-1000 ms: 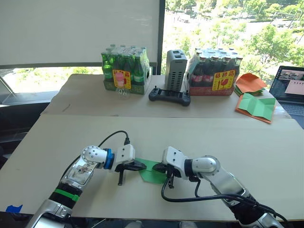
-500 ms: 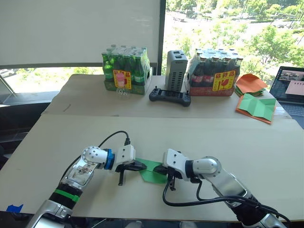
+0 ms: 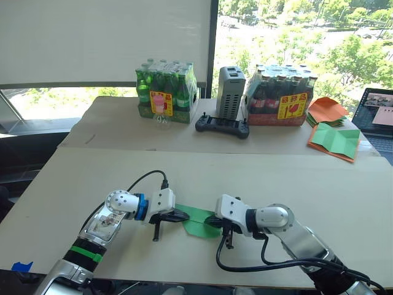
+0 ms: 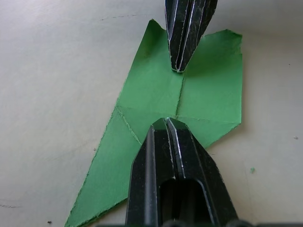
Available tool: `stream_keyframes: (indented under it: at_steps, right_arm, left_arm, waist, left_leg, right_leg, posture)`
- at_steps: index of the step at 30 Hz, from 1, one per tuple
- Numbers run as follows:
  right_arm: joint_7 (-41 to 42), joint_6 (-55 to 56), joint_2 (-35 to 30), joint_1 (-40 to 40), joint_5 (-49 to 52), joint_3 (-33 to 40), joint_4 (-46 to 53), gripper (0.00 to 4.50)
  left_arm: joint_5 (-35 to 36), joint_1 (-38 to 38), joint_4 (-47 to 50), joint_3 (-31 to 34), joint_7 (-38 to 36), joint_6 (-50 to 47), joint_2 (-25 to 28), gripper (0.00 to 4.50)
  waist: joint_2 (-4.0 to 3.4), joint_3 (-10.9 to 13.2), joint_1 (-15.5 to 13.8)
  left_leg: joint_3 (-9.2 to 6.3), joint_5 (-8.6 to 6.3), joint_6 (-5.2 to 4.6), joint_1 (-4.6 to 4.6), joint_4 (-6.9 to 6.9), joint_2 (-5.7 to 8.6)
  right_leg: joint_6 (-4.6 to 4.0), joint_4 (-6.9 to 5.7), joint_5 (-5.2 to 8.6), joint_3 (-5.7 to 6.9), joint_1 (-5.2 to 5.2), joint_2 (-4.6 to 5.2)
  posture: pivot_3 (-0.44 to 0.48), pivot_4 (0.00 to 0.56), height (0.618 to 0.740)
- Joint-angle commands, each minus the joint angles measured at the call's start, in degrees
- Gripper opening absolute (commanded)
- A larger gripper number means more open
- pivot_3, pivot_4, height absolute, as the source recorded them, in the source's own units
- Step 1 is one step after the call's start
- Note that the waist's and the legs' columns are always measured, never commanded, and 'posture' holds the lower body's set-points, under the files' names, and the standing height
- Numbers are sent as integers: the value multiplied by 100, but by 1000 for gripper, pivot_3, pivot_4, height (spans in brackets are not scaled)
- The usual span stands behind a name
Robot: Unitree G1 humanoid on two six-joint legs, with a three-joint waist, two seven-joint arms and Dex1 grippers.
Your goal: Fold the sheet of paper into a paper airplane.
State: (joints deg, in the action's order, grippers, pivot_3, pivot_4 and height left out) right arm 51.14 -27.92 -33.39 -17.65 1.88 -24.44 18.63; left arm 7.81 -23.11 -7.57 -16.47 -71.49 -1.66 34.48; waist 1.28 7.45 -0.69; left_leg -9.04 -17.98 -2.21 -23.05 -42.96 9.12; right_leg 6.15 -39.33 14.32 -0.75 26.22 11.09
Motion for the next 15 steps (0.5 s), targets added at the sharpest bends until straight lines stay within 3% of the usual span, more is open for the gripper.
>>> stream_keyframes:
  at_steps: [1, 15]
  right_arm:
    - [103, -373, -211, 237, -56, -101, -218, 18]
    - [214, -623, -798, 737, 185, 238, 216, 18]
  left_arm:
    - [-127, 84, 50, -91, -45, -50, 94, 0]
    - [-150, 86, 31, -127, -60, 0, 92, 0]
  waist:
    - [0, 0, 0]
    - [3, -6, -35]
  left_leg:
    - [0, 0, 0, 1, 0, 0]
    - [0, -2, -4, 3, 0, 0]
  right_leg:
    - [0, 0, 0, 0, 0, 0]
    - [0, 7, 0, 1, -8, 1]
  posture:
    - [0, 150, 675]
    - [0, 150, 675]
